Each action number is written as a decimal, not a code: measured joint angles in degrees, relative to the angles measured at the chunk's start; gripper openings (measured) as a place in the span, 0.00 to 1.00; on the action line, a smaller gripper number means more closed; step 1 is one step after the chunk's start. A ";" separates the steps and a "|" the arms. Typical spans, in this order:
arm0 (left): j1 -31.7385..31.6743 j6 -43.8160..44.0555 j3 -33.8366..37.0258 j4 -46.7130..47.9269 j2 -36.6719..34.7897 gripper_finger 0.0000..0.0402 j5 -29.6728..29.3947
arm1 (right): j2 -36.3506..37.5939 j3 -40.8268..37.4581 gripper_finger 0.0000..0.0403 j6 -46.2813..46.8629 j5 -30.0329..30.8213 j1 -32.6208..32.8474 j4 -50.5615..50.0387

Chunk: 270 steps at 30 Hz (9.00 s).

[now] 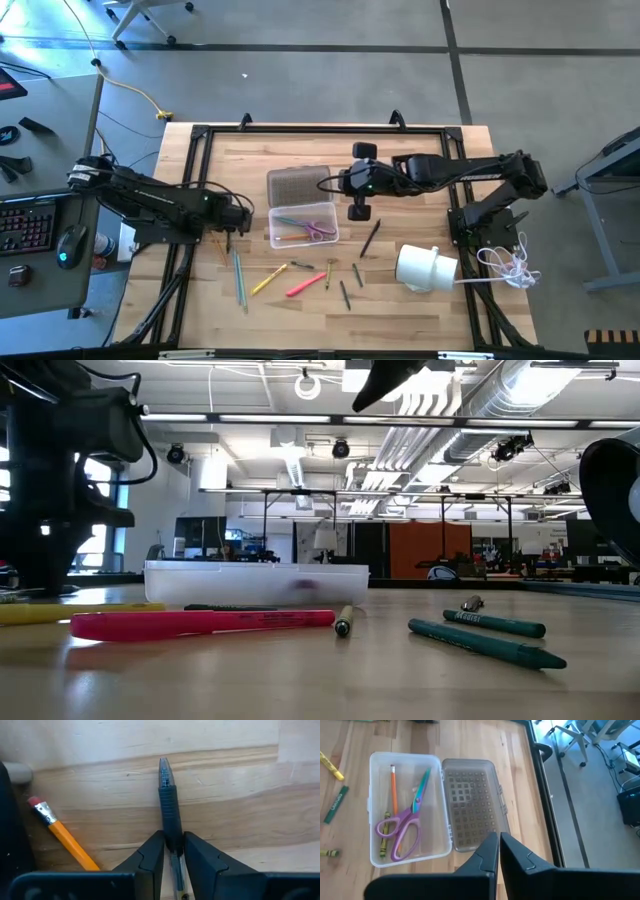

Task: Pick & place school supplies into a supply box
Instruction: Put the black pen into the gray supply box, then put the orange pencil into the gray supply box

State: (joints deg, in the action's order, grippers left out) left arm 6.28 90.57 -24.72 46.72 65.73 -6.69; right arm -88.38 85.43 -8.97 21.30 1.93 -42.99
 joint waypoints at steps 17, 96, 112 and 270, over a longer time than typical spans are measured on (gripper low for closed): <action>0.09 -11.26 -7.92 -2.38 0.28 0.09 -6.09 | 2.01 -11.97 0.00 8.84 -8.40 0.00 -3.24; 8.57 -30.18 -51.91 42.93 23.84 0.22 -5.49 | 5.33 -32.76 0.00 14.99 -13.92 -1.53 21.00; 25.22 22.68 -19.28 23.03 17.59 0.45 9.21 | 5.31 -32.76 0.01 14.97 -9.88 -1.57 23.89; -1.28 -77.45 -21.37 -53.37 31.95 0.15 -15.38 | 5.29 -32.81 0.00 12.85 -13.40 -1.57 24.34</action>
State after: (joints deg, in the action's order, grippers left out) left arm 5.00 13.13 -46.09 -6.65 97.68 -22.07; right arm -83.09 52.62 3.88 7.90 0.36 -18.65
